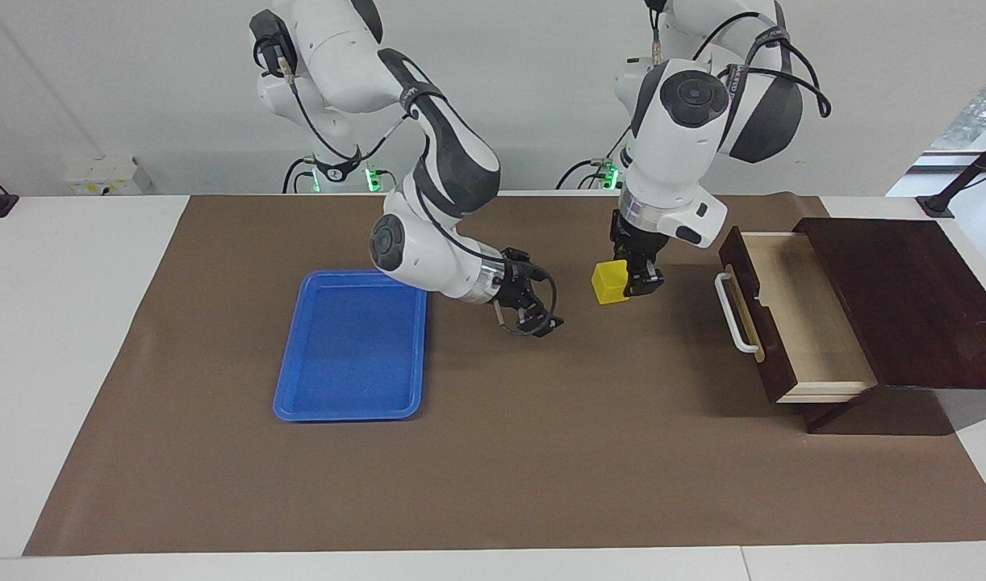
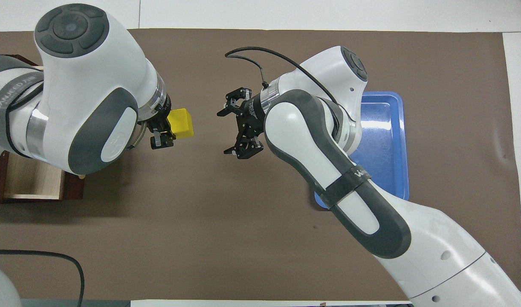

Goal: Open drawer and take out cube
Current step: 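Hold the cube with the left gripper while the right gripper approaches it, then close the right gripper on the yellow cube beside the left gripper, then carry the cube toward the tray with the right gripper while the left gripper withdraws, then lower the yellow cube into the blue tray with the right gripper, then push the drawer shut with the left gripper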

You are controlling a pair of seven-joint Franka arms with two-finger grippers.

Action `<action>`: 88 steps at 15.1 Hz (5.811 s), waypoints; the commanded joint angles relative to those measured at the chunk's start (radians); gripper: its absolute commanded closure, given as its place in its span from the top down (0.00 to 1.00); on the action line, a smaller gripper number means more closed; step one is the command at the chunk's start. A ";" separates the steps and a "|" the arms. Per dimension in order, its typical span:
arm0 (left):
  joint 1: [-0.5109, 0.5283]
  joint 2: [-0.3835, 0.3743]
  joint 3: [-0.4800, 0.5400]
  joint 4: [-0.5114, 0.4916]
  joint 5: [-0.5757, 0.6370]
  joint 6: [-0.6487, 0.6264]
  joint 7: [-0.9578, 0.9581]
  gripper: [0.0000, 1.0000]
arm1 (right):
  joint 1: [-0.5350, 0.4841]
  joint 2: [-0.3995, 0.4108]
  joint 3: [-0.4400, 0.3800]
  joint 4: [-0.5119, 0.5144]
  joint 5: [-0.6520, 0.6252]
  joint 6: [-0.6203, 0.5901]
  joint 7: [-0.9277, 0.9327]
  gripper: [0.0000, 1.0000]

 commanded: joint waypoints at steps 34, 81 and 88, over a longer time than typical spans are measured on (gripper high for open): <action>-0.022 -0.025 0.008 -0.043 -0.001 0.034 -0.016 0.00 | 0.103 0.136 -0.013 0.338 -0.150 -0.123 0.255 0.00; 0.400 -0.160 -0.001 -0.247 0.089 0.284 0.765 1.00 | -0.485 -0.392 -0.037 -0.760 -0.138 -0.011 -0.545 0.00; 0.304 -0.153 -0.025 -0.023 -0.036 -0.049 1.232 1.00 | -0.443 -0.381 -0.036 -0.800 -0.055 0.087 -0.542 0.00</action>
